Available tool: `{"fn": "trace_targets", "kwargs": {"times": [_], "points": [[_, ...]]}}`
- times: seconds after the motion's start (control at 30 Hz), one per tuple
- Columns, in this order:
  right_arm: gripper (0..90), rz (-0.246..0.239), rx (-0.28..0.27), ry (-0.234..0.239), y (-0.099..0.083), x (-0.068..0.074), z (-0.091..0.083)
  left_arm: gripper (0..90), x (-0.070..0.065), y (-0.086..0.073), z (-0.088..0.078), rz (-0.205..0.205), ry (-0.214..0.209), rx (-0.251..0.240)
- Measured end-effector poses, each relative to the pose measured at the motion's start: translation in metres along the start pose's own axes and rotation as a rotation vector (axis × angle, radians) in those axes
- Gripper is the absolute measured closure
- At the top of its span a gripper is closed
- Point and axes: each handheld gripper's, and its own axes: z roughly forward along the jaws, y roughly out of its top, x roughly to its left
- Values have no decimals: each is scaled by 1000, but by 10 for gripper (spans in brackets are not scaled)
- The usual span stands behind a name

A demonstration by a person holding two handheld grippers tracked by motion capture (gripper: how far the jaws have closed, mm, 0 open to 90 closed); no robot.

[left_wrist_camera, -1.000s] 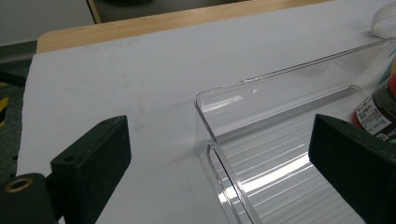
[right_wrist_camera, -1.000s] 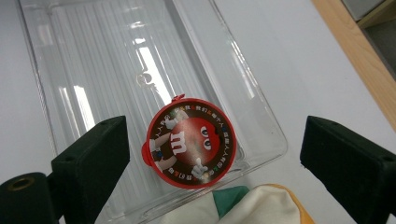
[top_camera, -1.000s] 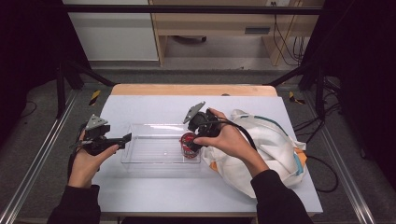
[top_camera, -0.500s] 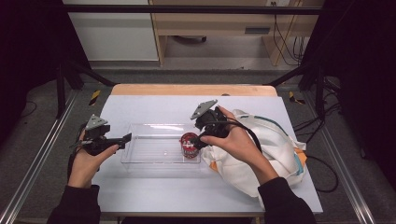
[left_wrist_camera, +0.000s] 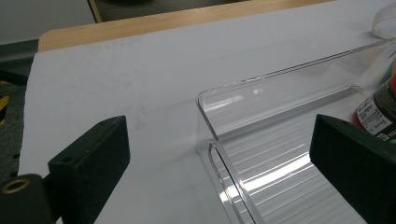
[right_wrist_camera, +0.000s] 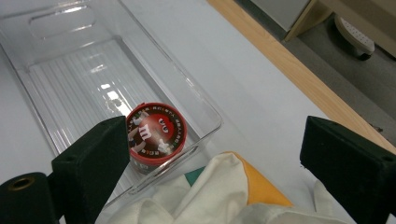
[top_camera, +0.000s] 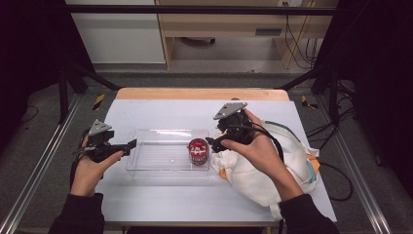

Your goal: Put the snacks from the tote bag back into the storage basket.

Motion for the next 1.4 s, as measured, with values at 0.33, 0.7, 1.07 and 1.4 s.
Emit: {"fn": "trace_targets", "kwargs": {"times": [0.33,0.7,1.07,1.4], "points": [[86,45,-28,-46,-9,-10,-26,52,1,1,-3,-6,-3,-7],[72,132,-61,-103,-31,-19,-48,42,3,2,-6,-16,0,-17],[70,173,-71,-149,-53,-27,-70,39,5,2,-8,-19,-5,-30],[70,230,-88,-188,-76,-35,-84,39,6,1,-8,-17,-7,-26]]}}
